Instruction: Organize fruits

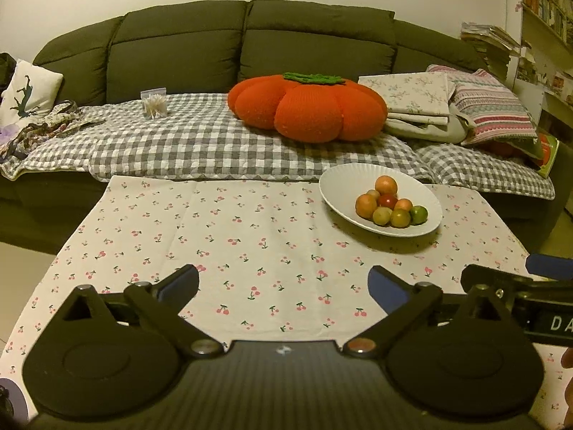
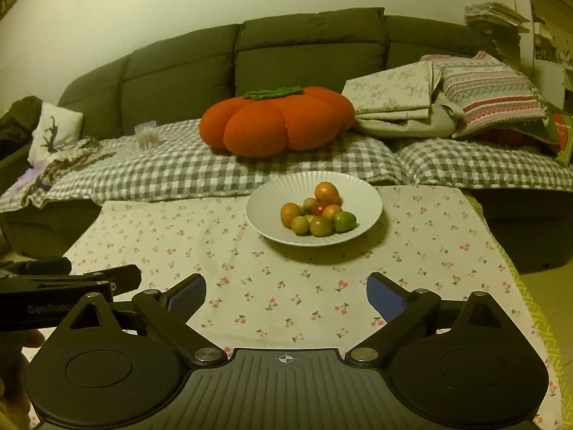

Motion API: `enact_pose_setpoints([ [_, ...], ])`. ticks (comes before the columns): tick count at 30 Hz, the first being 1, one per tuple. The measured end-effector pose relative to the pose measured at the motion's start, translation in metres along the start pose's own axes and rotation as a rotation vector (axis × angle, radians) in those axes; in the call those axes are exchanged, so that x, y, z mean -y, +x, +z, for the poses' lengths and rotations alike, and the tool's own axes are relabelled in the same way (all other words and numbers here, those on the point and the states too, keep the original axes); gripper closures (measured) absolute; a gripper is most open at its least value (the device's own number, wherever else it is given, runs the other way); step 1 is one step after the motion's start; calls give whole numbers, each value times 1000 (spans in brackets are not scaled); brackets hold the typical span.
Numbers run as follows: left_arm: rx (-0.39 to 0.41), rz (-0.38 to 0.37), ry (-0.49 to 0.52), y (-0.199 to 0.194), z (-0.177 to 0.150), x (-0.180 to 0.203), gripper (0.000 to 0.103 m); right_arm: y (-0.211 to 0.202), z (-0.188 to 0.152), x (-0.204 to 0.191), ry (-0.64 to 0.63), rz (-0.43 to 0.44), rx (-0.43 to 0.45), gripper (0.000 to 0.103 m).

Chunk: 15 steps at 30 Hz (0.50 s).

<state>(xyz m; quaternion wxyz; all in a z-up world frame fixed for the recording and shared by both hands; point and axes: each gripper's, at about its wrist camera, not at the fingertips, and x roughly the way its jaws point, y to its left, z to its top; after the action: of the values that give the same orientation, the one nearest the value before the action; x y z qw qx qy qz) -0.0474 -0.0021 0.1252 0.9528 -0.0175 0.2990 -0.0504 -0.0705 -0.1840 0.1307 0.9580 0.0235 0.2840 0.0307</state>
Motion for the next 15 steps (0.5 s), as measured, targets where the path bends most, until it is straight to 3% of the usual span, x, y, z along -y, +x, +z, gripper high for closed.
enact_pose_setpoints([
  [15,-23,8,19,2,-2,3,1,2,-2,-2,-5,14,-17,3],
])
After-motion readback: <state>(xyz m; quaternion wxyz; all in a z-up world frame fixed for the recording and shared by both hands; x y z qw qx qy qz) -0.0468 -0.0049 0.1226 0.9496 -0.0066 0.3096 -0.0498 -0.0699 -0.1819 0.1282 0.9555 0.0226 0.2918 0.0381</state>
